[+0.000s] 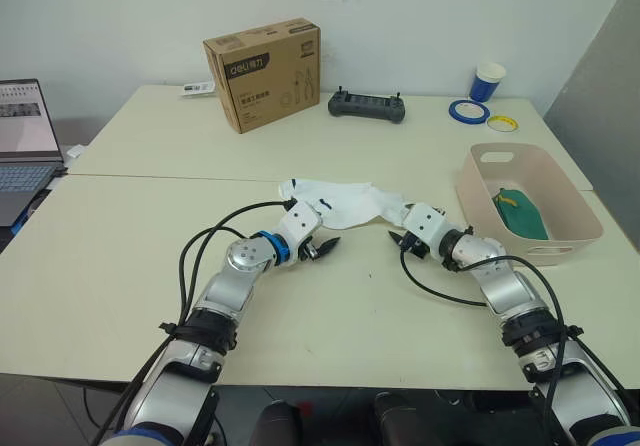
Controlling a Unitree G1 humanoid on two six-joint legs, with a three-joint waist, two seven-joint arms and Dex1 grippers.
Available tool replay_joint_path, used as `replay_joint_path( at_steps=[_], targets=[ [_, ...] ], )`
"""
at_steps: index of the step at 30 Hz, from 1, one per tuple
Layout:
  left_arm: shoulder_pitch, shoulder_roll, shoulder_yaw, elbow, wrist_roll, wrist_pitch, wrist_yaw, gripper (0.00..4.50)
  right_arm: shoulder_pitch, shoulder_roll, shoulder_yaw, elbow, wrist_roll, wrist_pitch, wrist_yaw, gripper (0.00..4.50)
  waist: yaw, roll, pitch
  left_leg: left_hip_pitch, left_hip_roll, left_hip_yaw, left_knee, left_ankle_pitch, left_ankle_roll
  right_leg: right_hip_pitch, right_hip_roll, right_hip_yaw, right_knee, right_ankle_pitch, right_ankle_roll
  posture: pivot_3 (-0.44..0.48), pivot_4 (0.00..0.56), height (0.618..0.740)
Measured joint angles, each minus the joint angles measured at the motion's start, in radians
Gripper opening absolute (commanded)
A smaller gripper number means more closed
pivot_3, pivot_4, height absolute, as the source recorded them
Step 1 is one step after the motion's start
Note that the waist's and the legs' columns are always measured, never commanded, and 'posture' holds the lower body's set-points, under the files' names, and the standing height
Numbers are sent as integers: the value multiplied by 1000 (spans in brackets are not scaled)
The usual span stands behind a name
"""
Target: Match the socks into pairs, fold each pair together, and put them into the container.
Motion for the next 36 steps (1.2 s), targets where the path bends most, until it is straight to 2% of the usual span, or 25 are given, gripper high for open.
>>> replay_joint_path(
  at_steps=[6, 7, 14, 17, 21, 24, 30, 36],
  targets=[
    [-21, -25, 13, 53, 0, -23, 4, 436, -15, -7, -1, 30, -1, -2, 3, 113, -1, 0, 0, -1, 0, 0, -1, 0, 0, -1, 0, 0, 0, 0, 0, 0, 150, 740],
    [-21, -24, 16, 53, 0, -25, 4, 73, -15, -10, -1, 30, -1, -3, 7, 0, -1, 0, 0, -1, 0, 0, -1, 0, 0, -1, 0, 0, 0, 0, 0, 0, 150, 740],
    [-20, -23, 26, 55, -5, -30, -6, 26, -17, -15, -1, 29, 0, -26, 30, 0, 0, 0, 0, -1, 0, 0, -1, 0, 0, -1, 0, 0, 0, 0, 0, 0, 150, 740],
    [23, 0, 49, -11, -24, -31, -27, 26, -17, -34, 10, 13, -4, -41, 60, 0, -4, 0, 0, 0, 0, 0, -1, 0, 0, -1, 0, 0, 0, 0, 0, 0, 150, 740],
    [150, 110, 79, -215, -59, -11, -96, 26, 18, -99, 37, -127, -5, -55, 146, 0, -7, 0, 0, -1, 1, -1, -3, 0, 0, -1, 0, -2, 0, 0, 0, 0, 150, 740],
    [264, 208, 106, -371, -89, 6, -159, 26, 96, -141, 38, -261, 3, -62, 204, 0, -2, 0, 0, -1, 1, -1, -3, 0, 0, -1, 0, -2, 0, 0, -1, 0, 150, 740],
    [486, 302, 131, -643, -155, 102, -230, 26, 278, -234, 48, -506, 23, -39, 322, 0, 4, 0, 0, -1, 0, 1, -1, 0, 0, -1, -4, -2, -1, -5, 3, 0, 150, 740],
    [672, 376, 139, -905, -264, 264, -270, 26, 409, -282, 48, -729, 75, 96, 394, 0, -2, 0, 1, 2, 1, 2, -1, 0, 0, 0, -4, -2, 0, -8, -4, 0, 150, 740]
  ],
)
